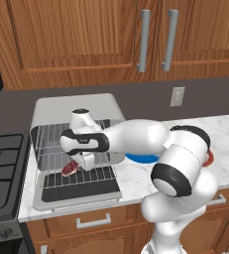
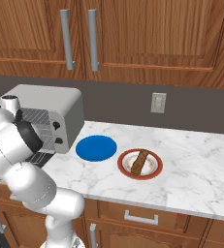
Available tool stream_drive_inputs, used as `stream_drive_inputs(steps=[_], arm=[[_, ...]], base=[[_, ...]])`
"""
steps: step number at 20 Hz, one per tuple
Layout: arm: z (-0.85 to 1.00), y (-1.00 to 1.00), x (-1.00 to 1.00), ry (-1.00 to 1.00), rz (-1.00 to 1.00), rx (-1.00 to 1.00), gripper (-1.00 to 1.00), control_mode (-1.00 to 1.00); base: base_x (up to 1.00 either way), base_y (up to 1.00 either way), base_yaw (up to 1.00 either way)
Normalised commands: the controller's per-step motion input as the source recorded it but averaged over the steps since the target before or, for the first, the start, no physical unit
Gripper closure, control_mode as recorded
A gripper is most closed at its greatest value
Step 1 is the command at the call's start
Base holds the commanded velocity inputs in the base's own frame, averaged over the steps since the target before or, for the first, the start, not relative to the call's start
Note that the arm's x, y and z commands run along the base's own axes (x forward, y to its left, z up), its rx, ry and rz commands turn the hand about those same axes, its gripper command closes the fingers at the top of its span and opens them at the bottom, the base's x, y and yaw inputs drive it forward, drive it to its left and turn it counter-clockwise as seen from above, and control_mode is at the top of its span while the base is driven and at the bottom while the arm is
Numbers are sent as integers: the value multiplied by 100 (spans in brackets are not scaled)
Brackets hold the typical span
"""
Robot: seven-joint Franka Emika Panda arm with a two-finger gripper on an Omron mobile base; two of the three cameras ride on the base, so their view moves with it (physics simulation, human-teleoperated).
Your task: Open the toaster oven door. Place the baguette on the top rack in the toaster oven and place the steak on the bottom rack.
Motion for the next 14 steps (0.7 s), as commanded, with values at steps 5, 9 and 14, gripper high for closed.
stream_drive_inputs(steps=[5,9,14], arm=[[-27,12,23,-1,-3,0,100,-100],[-19,12,18,0,-1,0,100,-100],[-23,6,8,0,-1,0,100,-100]], base=[[0,0,0],[0,0,0],[0,0,0]])
